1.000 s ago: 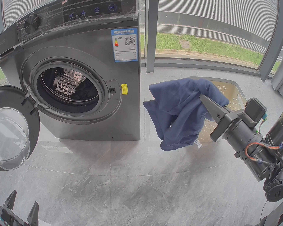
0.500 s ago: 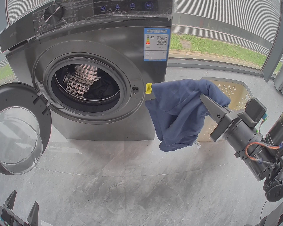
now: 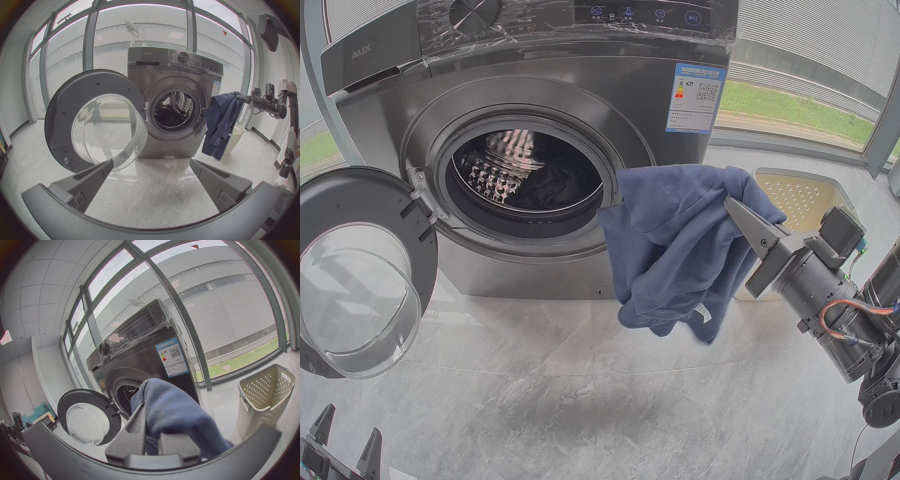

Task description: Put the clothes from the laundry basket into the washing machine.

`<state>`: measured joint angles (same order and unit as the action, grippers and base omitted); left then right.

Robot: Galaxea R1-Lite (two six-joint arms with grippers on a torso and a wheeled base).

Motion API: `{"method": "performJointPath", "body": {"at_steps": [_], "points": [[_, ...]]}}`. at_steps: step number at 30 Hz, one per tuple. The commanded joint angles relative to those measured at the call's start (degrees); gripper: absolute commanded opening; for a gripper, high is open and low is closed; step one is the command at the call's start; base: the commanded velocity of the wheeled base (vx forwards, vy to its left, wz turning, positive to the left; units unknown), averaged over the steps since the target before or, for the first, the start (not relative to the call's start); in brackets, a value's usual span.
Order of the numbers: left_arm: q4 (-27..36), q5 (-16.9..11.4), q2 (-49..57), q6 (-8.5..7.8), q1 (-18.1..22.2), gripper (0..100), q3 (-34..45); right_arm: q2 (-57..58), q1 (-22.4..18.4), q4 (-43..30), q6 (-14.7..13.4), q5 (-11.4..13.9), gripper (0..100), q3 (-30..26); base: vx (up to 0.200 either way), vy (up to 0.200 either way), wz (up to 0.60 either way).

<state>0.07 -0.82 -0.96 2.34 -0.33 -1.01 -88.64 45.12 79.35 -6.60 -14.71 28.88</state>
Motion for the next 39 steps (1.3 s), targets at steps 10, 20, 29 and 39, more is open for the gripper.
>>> {"method": "performJointPath", "body": {"at_steps": [10, 20, 29, 39], "points": [[-0.1, 0.0, 1.0, 0.03, 0.0, 100, 0.9, -0.4, -0.8, 0.0, -0.2, -0.1, 0, 0.1, -0.12, 0.0, 0.0], [0.0, -0.1, 1.0, -0.06, 0.0, 100, 0.9, -0.4, -1.3, -0.1, -0.3, -0.1, 0, 0.5, 0.0, 0.1, 0.0], [0.0, -0.1, 1.0, -0.06, 0.0, 100, 0.9, -0.3, -1.8, -0.1, -0.3, -0.1, 0, 0.5, 0.0, 0.2, 0.0], [0.0, -0.1, 1.0, -0.06, 0.0, 100, 0.9, -0.3, -1.9, -0.1, -0.3, -0.1, 0, 0.4, 0.0, 0.14, 0.0]]}}
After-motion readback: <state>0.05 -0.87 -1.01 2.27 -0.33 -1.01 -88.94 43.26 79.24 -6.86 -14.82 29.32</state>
